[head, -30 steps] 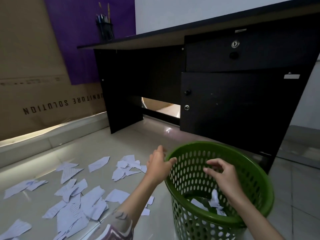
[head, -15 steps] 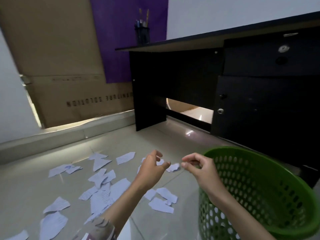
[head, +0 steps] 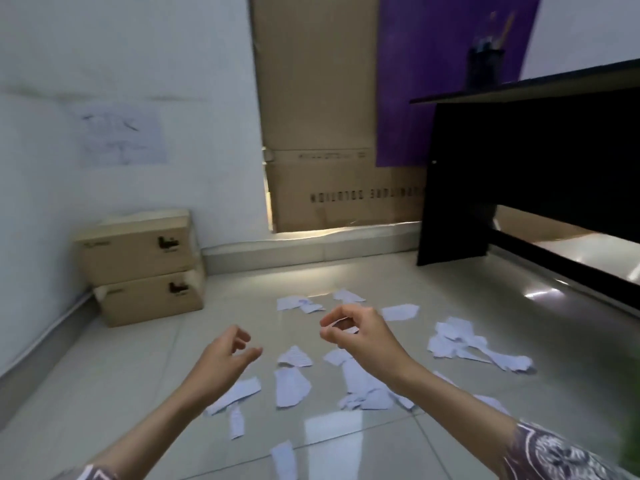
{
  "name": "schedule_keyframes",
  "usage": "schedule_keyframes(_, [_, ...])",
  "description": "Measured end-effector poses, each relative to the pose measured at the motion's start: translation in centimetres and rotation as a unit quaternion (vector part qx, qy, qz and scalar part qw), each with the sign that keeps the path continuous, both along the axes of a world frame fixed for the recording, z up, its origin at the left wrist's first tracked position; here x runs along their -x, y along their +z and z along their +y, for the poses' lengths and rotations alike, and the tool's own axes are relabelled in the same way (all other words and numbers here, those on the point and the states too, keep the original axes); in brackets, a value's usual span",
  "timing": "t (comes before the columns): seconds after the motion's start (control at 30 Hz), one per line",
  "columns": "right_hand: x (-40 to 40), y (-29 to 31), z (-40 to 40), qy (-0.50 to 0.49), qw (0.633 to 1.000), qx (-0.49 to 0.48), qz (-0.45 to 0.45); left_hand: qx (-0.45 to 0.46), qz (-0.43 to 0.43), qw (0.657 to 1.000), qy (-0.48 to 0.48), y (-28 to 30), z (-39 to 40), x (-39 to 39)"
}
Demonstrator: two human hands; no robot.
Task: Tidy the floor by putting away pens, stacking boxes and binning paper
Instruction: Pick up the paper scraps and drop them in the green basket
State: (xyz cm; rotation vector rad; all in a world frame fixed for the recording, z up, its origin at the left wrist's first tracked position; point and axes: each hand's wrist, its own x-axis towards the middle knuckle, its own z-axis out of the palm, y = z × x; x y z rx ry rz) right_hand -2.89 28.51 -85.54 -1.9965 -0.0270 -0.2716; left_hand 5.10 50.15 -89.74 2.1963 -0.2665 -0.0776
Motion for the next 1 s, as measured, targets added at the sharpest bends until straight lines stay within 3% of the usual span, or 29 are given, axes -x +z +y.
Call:
schedule_keyframes(0.37, [-6.8,-4.6,16.0,0.213,0.959,0.187,0.026,-0.022,0.088,0.983,0.161,-6.9,20.5,-1.5])
schedule_keyframes(0.63, [-9.0,-10.2,24.5,0.307,0.908,0.282,0.047,-0.042,0.167,0.944,0.281,-13.8,34.4,0.2])
schedule_keyframes(0.77, [-9.2,-13.1,27.6,0.334,0.891,0.301,0.059,-0.077,0.204,0.921,0.323,-17.0,39.4,2.2])
schedule_keyframes(1.0, [-9.0,-17.1,32.6,0.370,0.883,0.278,0.075,-0.171,0.236,0.904,0.313,-21.8,44.0,5.0])
